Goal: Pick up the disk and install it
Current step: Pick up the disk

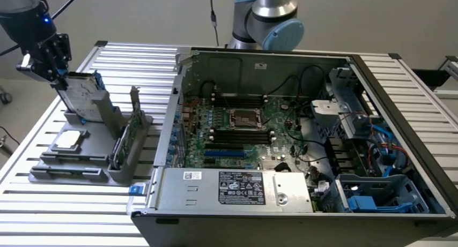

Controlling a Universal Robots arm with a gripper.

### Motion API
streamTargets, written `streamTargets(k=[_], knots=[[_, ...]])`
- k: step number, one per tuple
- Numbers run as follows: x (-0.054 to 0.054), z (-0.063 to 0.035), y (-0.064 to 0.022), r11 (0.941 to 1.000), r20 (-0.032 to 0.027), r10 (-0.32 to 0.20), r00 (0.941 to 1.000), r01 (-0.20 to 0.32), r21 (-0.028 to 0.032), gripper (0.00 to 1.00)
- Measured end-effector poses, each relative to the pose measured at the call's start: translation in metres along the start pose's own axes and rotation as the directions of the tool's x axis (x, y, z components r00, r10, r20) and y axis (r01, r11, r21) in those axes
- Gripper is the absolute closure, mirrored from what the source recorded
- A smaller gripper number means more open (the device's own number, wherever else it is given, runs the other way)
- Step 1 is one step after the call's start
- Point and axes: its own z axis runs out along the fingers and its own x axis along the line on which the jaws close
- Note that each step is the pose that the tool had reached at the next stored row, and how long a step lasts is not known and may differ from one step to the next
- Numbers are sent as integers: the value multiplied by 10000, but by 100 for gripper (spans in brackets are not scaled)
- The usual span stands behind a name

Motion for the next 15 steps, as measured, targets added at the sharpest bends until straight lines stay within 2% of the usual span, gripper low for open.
streamTargets(k=[10, 15], knots=[[0, -9, -3, 10000, 0, 1, 10000, -1, 2, 67], [-1, -63, -13, 10000, 0, 1, 10000, -1, -3, 67]])
